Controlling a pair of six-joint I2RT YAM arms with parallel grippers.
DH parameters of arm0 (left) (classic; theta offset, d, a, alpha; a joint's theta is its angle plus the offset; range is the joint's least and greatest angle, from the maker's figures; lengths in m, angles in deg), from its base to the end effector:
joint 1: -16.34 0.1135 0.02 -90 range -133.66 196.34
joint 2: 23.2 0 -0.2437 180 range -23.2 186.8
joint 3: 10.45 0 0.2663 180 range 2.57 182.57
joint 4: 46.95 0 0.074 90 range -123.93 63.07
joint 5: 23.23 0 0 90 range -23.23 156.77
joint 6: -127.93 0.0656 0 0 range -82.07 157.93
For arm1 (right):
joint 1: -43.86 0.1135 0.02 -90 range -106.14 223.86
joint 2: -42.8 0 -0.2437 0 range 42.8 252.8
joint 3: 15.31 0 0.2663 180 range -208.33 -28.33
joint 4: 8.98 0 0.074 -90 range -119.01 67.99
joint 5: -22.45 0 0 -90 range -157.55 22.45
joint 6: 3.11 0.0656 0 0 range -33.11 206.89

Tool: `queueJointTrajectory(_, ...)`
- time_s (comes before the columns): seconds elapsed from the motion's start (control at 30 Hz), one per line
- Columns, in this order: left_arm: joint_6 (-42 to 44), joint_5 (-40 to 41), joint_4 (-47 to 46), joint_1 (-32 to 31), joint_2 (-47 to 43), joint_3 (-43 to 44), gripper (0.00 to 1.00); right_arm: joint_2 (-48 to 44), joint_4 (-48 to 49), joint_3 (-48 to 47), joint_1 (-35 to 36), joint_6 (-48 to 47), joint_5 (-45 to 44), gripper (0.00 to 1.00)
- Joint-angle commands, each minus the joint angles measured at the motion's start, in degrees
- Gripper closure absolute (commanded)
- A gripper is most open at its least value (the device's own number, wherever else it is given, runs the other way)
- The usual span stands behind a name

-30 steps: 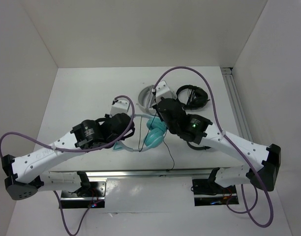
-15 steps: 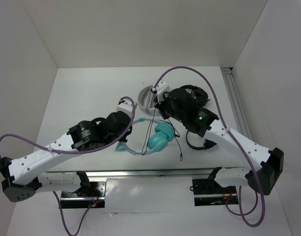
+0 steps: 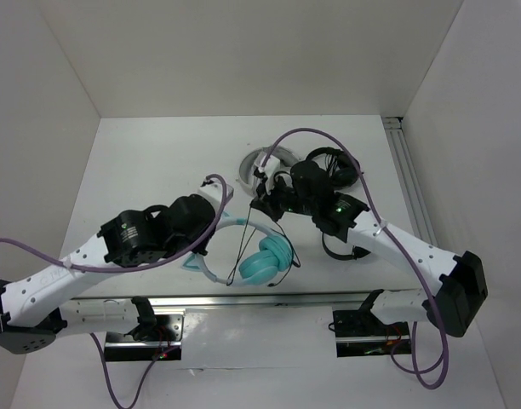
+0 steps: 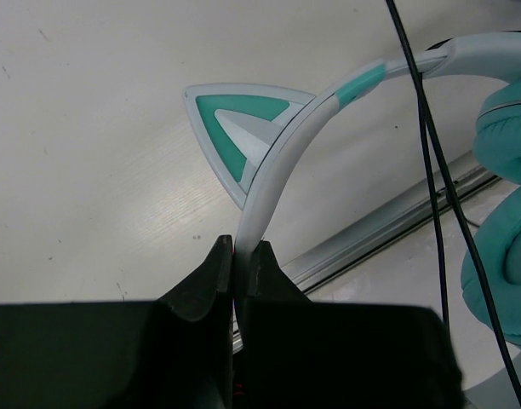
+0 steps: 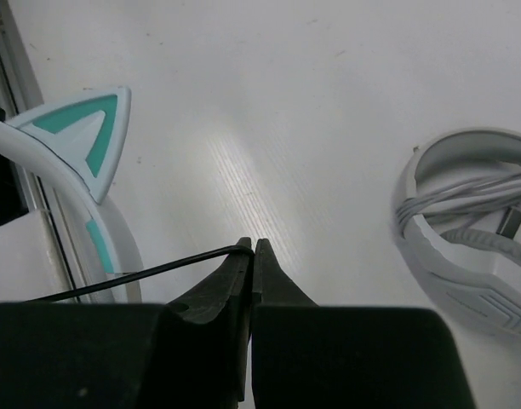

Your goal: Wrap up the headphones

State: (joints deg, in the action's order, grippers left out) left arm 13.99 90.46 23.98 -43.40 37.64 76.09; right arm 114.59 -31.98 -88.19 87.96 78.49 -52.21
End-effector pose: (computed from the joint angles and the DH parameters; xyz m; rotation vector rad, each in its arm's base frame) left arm 0.1415 -0.1902 0.3466 0.5144 2.2348 -0.2707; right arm 0.2303 0.2473 0.2988 -1.0431 1.7055 0.6676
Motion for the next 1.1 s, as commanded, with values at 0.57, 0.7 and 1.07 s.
queueJointTrajectory(0.57, 0.48, -1.18, 10.91, -2.04, -2.48, 15.35, 1.00, 11.36, 14.55, -1.67, -4.64, 5.23, 14.41, 0.77)
queueJointTrajectory(0.7, -0.05, -0.65, 10.91, -2.04, -1.86, 14.81, 1.00, 13.81, 14.56, -2.63, -2.71, 6.47, 20.09, 0.72)
queueJointTrajectory(1.07, -5.24, 8.66, 13.28, -2.04, -0.29, 16.04, 1.00, 10.56, 31.84, 8.35, 0.82, 15.86, 24.04, 0.71)
